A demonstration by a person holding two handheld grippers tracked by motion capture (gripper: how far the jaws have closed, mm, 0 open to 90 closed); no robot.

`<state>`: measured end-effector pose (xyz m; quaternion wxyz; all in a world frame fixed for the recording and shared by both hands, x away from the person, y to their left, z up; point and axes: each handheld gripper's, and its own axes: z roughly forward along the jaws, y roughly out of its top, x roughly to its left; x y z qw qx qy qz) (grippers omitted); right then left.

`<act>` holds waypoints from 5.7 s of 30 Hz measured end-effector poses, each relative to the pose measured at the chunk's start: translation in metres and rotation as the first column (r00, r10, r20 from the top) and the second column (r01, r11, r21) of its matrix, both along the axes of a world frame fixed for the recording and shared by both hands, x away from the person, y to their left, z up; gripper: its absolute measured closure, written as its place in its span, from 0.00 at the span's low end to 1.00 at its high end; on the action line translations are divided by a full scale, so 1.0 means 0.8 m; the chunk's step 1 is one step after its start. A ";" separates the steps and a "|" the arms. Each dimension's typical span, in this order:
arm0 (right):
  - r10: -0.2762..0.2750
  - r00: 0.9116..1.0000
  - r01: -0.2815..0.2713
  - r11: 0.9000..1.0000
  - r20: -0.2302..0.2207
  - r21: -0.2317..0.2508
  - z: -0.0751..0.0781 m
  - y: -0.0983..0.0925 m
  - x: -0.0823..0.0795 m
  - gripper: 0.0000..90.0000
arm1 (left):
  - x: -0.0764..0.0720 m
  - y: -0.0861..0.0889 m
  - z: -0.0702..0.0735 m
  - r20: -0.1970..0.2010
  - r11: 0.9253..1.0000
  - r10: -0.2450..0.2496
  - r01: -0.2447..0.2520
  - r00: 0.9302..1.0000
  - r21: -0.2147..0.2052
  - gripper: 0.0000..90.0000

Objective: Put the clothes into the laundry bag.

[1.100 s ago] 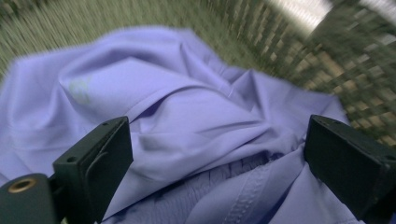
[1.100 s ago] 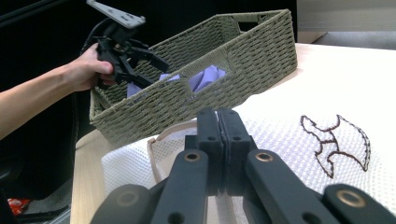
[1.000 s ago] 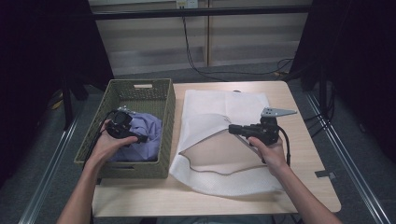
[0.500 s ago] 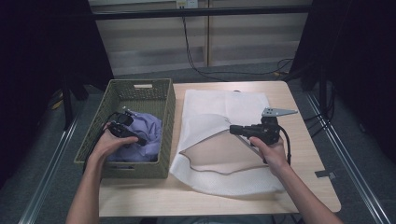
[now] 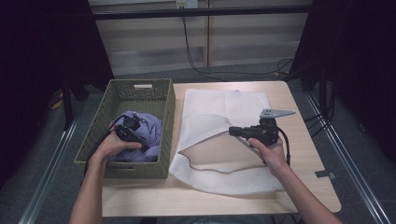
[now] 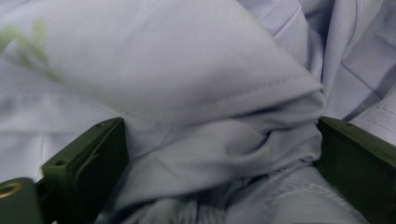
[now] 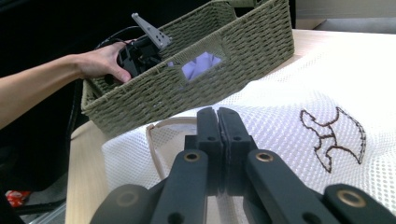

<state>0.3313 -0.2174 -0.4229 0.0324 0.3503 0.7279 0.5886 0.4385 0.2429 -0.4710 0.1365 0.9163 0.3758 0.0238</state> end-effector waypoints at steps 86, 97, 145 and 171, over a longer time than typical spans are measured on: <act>-0.027 0.999 0.027 1.000 0.018 -0.012 -0.002 0.003 -0.003 0.99 | -0.047 0.065 0.098 0.287 0.845 0.267 -0.080 0.920 -0.529 0.90; -0.028 0.999 0.028 1.000 0.022 -0.010 -0.001 0.002 -0.004 0.99 | -0.055 0.075 0.108 0.335 0.818 0.294 -0.054 0.895 -0.573 0.90; -0.027 0.999 0.027 1.000 0.030 -0.013 -0.001 0.001 -0.005 0.99 | -0.104 0.089 0.203 0.494 0.703 0.372 0.109 0.786 -0.703 0.90; -0.024 0.999 0.025 1.000 0.026 -0.017 -0.001 0.003 -0.006 0.99 | -0.139 0.100 0.244 0.563 0.665 0.406 0.190 0.719 -0.723 0.90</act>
